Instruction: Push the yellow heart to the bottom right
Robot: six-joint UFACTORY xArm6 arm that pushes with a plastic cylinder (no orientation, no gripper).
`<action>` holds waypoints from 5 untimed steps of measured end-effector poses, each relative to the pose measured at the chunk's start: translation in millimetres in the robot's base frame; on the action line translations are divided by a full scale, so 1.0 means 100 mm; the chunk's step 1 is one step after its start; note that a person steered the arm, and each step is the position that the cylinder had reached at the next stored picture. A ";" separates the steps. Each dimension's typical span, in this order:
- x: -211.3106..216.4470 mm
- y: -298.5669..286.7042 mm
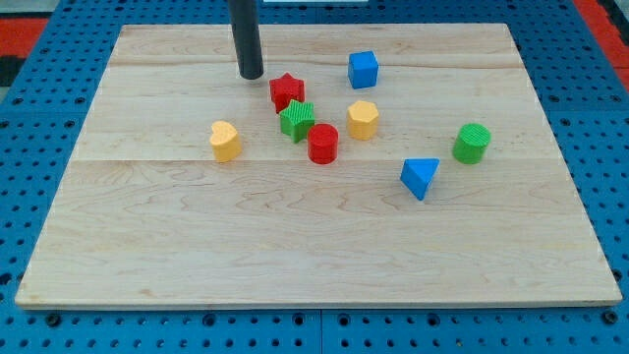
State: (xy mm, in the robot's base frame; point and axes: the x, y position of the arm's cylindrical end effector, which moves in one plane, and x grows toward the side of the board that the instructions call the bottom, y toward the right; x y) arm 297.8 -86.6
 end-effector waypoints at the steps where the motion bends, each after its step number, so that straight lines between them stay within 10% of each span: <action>1: 0.18 0.00; 5: 0.54 -0.61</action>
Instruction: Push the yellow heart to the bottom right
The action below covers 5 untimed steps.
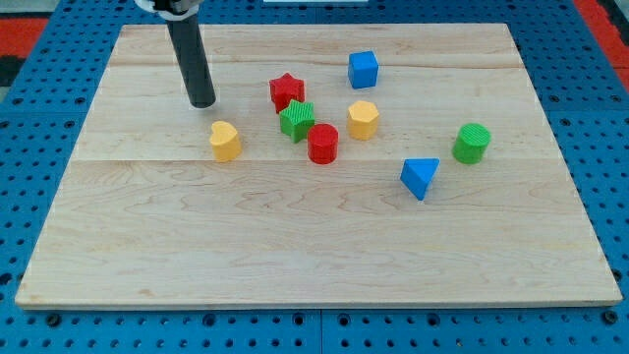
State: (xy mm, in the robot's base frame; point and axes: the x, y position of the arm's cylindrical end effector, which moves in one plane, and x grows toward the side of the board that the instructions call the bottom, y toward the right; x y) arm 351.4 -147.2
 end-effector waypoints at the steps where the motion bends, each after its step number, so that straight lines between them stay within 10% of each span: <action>1: 0.19 0.14; 5: 0.45 0.16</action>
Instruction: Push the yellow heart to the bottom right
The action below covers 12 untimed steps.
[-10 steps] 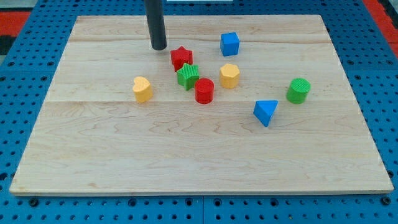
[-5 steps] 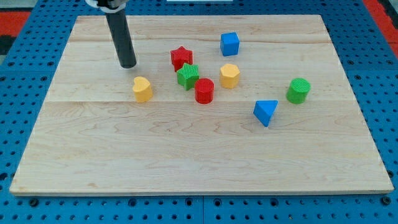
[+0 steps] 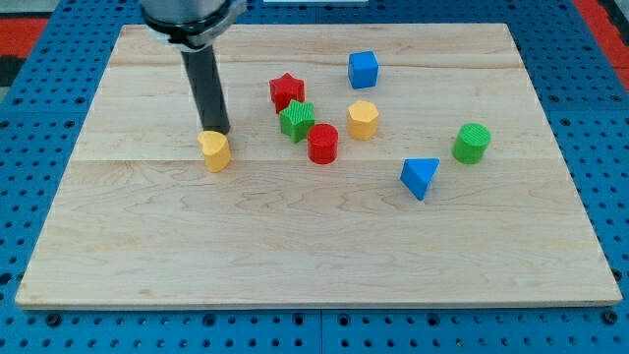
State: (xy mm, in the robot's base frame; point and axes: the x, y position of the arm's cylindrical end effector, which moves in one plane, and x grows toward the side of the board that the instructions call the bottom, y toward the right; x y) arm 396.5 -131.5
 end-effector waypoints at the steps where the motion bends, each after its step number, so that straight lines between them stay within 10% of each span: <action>1: 0.10 -0.12; 12: 1.28 1.10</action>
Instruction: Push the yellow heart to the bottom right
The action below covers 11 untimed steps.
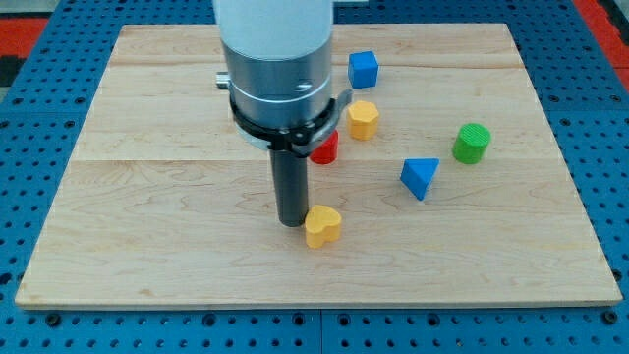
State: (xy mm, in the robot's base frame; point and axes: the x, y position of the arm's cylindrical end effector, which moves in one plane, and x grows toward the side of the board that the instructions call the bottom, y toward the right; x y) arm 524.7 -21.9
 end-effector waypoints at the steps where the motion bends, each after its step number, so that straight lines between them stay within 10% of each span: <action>1: 0.07 0.17; 11: 0.31 1.66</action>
State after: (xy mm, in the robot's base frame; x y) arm 556.0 144.4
